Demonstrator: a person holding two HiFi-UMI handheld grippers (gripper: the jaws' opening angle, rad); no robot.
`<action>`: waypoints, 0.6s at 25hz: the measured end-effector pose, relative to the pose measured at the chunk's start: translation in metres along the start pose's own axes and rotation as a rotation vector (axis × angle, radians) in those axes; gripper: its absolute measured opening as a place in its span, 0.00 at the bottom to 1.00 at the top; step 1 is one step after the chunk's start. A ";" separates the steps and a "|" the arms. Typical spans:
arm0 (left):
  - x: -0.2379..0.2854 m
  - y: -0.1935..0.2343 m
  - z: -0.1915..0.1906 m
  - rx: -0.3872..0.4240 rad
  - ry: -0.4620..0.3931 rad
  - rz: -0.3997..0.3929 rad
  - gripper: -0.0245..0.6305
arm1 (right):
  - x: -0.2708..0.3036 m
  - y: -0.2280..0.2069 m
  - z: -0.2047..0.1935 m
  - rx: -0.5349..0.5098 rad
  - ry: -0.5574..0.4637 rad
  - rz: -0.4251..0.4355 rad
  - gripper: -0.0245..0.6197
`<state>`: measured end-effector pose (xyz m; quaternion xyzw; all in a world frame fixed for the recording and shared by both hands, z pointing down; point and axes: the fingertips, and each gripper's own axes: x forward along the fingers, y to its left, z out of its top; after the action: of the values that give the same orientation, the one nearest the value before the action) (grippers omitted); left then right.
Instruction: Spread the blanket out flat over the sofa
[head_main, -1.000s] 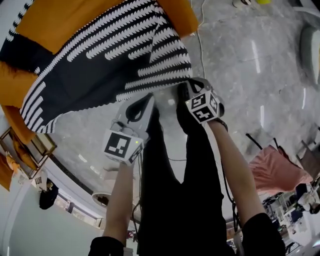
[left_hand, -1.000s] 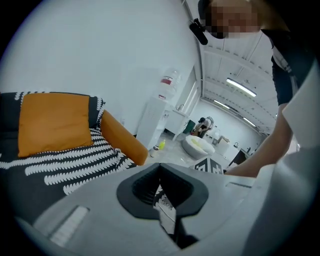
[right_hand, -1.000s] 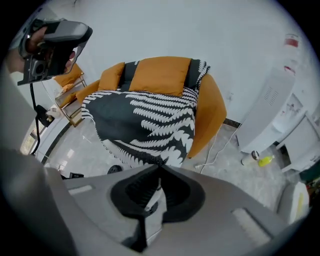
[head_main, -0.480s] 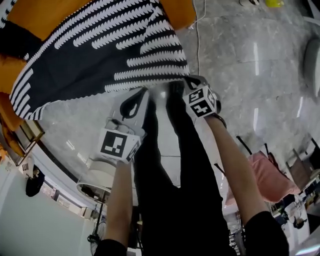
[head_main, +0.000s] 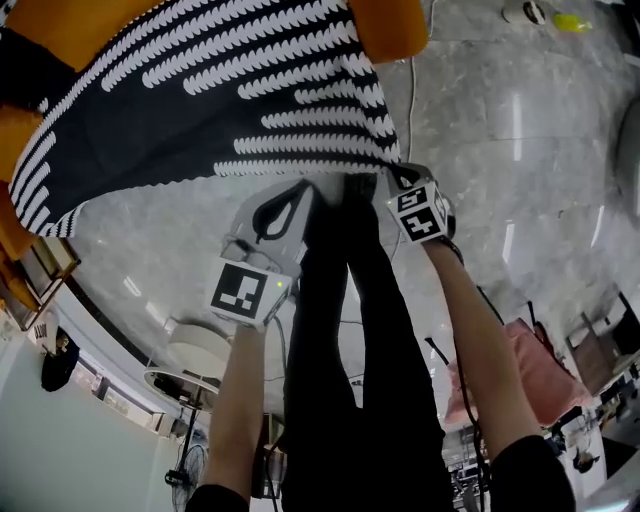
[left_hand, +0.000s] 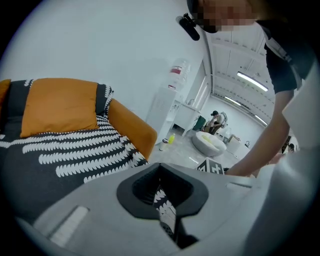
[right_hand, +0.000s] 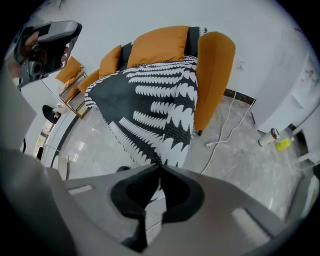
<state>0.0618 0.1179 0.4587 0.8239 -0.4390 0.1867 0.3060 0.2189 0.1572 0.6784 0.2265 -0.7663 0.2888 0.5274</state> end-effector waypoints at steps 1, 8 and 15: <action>0.002 0.000 0.001 0.001 -0.007 -0.007 0.05 | 0.003 -0.003 -0.005 -0.004 0.010 -0.007 0.06; 0.013 0.002 -0.019 0.030 -0.015 -0.070 0.05 | 0.034 -0.024 -0.034 -0.004 0.046 -0.090 0.06; 0.047 0.068 -0.025 0.026 -0.015 -0.094 0.05 | 0.095 -0.038 -0.007 0.042 0.098 -0.096 0.06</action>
<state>0.0296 0.0762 0.5274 0.8488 -0.3999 0.1714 0.3005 0.2157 0.1303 0.7773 0.2595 -0.7215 0.2898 0.5728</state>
